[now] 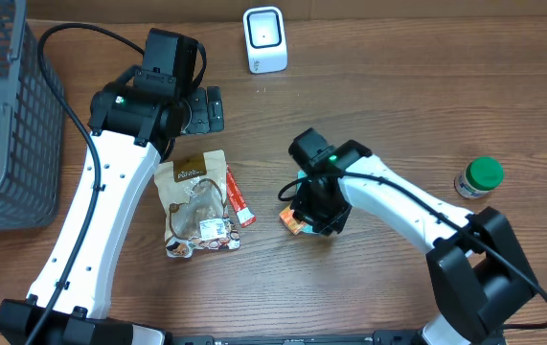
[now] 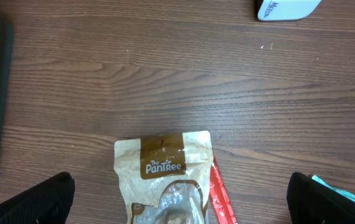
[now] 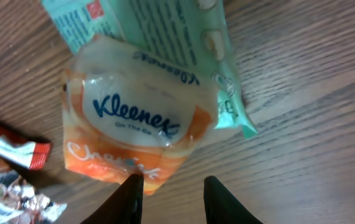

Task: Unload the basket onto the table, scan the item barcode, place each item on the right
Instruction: 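Lower the right gripper and close it on the Kleenex pack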

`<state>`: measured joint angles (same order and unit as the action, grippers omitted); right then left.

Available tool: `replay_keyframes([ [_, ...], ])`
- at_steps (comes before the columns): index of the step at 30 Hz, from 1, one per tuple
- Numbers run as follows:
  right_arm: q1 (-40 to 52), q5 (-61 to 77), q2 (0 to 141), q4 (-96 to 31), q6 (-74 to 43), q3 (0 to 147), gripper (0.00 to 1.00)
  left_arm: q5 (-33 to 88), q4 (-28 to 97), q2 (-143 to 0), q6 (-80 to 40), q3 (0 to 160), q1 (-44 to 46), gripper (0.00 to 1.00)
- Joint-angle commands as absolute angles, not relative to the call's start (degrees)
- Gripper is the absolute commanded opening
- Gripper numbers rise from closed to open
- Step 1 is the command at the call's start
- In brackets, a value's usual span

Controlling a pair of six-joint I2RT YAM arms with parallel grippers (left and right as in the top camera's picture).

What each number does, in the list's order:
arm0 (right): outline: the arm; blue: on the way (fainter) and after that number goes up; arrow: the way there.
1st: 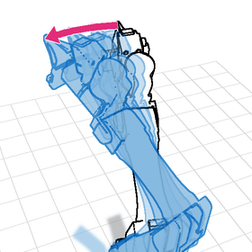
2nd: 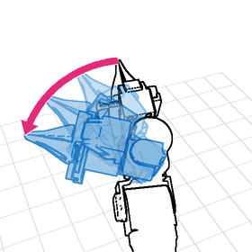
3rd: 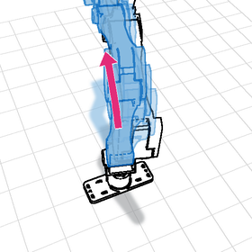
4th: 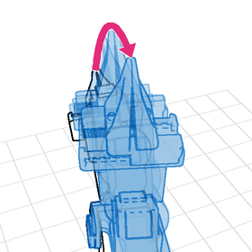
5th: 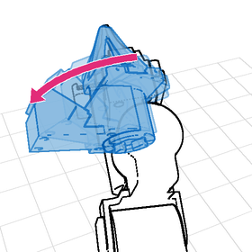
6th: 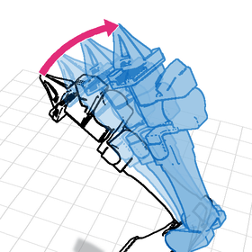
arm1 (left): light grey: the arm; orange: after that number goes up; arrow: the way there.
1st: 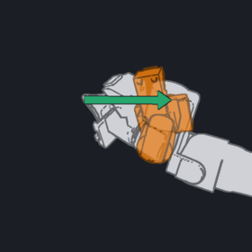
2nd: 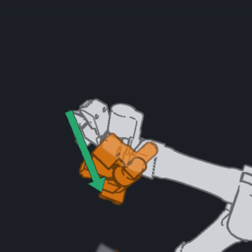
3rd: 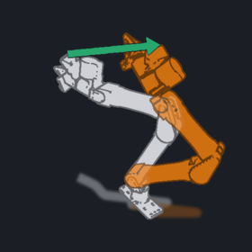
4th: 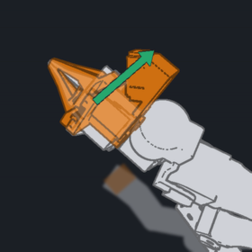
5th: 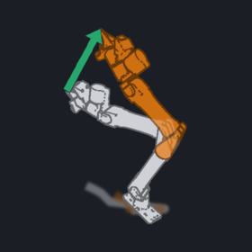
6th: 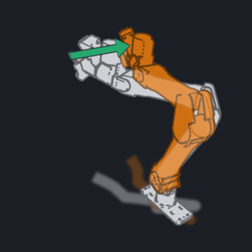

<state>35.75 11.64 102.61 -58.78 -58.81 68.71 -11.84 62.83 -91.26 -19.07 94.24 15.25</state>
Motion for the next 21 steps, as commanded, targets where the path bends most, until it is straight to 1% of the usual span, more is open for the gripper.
replay_keyframes([
  [1,35.7,8.3,101.8,-58.4,-62.0,68.4,0.33,-12.4,62.8,-91.1,-18.0,95.0,15.0,1.00],
  [7,35.7,4.8,101.8,-57.8,-63.9,68.4,0.33,-12.4,62.8,-91.1,-18.0,95.0,15.0,1.00],
  [17,35.7,4.1,101.8,-54.3,-64.0,68.2,0.33,-12.4,62.8,-91.1,-18.0,95.0,15.0,1.00],
  [21,34.9,1.9,101.8,-54.2,-59.9,68.2,0.33,-12.4,62.8,-91.1,-18.0,95.0,15.0,1.00],
])
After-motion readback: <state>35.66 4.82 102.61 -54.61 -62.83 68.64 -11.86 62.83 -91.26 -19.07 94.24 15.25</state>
